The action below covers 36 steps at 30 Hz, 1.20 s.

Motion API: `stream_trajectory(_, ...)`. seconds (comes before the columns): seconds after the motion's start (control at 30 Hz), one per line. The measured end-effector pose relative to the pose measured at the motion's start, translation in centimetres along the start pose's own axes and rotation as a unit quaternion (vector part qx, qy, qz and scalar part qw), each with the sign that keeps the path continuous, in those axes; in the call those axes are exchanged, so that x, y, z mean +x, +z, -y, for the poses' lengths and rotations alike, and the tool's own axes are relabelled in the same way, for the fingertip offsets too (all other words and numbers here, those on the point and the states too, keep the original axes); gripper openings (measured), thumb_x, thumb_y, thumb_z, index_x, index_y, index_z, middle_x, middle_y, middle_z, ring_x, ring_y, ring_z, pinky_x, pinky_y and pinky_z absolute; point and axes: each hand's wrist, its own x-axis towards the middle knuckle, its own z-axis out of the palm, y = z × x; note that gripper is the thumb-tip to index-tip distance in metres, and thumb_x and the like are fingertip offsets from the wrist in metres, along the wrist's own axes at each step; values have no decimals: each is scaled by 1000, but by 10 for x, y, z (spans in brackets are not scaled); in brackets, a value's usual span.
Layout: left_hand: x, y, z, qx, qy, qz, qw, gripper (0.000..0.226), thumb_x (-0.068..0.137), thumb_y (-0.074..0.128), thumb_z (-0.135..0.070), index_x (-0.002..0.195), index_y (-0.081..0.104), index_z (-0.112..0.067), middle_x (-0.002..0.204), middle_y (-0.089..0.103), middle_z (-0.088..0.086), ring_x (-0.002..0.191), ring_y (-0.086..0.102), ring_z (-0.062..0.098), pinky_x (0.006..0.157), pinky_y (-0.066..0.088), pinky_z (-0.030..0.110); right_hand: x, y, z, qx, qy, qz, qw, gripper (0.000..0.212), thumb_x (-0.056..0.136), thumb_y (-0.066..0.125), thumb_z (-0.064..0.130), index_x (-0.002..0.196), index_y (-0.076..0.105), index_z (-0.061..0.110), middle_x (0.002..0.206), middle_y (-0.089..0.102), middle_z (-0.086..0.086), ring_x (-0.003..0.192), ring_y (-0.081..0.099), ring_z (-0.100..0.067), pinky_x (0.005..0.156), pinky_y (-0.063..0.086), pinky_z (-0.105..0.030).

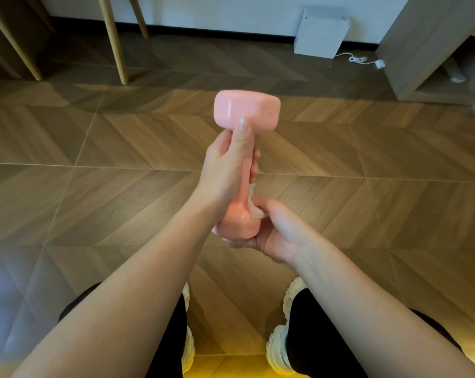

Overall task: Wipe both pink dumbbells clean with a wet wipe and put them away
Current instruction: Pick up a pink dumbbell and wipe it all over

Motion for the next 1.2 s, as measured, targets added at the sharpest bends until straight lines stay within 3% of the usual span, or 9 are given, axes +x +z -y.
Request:
stream_trajectory(0.17, 5, -10, 0, -40, 32, 95, 994, 63, 82, 41, -72, 87, 60, -13, 71, 56, 2, 57, 49, 16, 56, 41, 30, -8, -7, 5, -22, 14, 82, 996, 34, 102, 40, 21, 129, 53, 7, 129, 61, -25, 118, 60, -45, 91, 52, -57)
stream_trajectory(0.33, 10, -11, -1, 12, 5, 40, 999, 71, 71, 46, -77, 97, 66, -15, 87, 64, 1, 74, 58, 15, 76, 46, 38, -4, -6, 3, -2, -44, 28, 999, 34, 101, 43, 13, 132, 53, 5, 131, 60, -26, 109, 63, -38, 75, 61, -50)
stream_trajectory(0.47, 6, -8, 1, 34, 25, 9, 999, 64, 67, 55, -73, 84, 55, -12, 71, 54, 1, 62, 53, 15, 68, 47, 35, 3, -2, 1, -40, -71, -78, 994, 15, 98, 54, 17, 110, 60, 11, 113, 67, -19, 97, 67, -33, 70, 61, -47)
stream_trajectory(0.57, 5, -4, -3, 27, 44, 12, 999, 65, 67, 48, -75, 75, 48, -11, 63, 47, 4, 54, 46, 17, 54, 41, 31, 6, 2, 1, -94, -69, -103, 988, 14, 98, 53, 28, 102, 64, 19, 104, 72, -12, 87, 69, -27, 84, 57, -48)
stream_trajectory(0.7, 3, -5, -6, -48, 7, 41, 998, 69, 74, 36, -81, 70, 46, -13, 63, 39, 5, 55, 32, 16, 55, 28, 31, -3, -4, 8, -93, -46, -13, 995, 27, 99, 51, 17, 124, 59, 8, 117, 68, -18, 101, 65, -30, 85, 57, -47)
stream_trajectory(0.77, 2, -7, -4, -66, 18, 52, 996, 73, 83, 22, -76, 77, 51, -9, 66, 44, 6, 58, 36, 17, 57, 31, 31, -9, -4, 9, -105, -41, 13, 994, 34, 97, 54, 14, 130, 55, 3, 124, 65, -22, 106, 64, -33, 85, 58, -47)
stream_trajectory(0.9, 8, -11, -8, -52, 23, 59, 997, 92, 88, 3, -73, 90, 64, -5, 71, 57, 7, 64, 50, 17, 63, 41, 31, -9, 0, 4, -77, -73, -80, 991, 39, 90, 66, 14, 126, 53, 4, 109, 66, -15, 86, 67, -28, 77, 59, -43)
stream_trajectory(1.07, 8, -9, -8, -3, 3, 29, 1000, 77, 72, 30, -83, 80, 59, -12, 69, 54, 1, 64, 49, 16, 73, 40, 37, -8, -7, 5, -79, -113, -147, 979, 27, 91, 66, 21, 115, 58, 11, 104, 66, -12, 87, 65, -33, 94, 52, -58)
stream_trajectory(1.2, 3, -4, -9, -27, 24, 18, 999, 78, 82, 21, -77, 73, 56, -8, 61, 51, 5, 57, 46, 18, 62, 41, 35, -2, 2, 2, -121, -90, -148, 978, 23, 93, 62, 32, 102, 67, 11, 95, 71, -13, 78, 66, -31, 90, 55, -56)
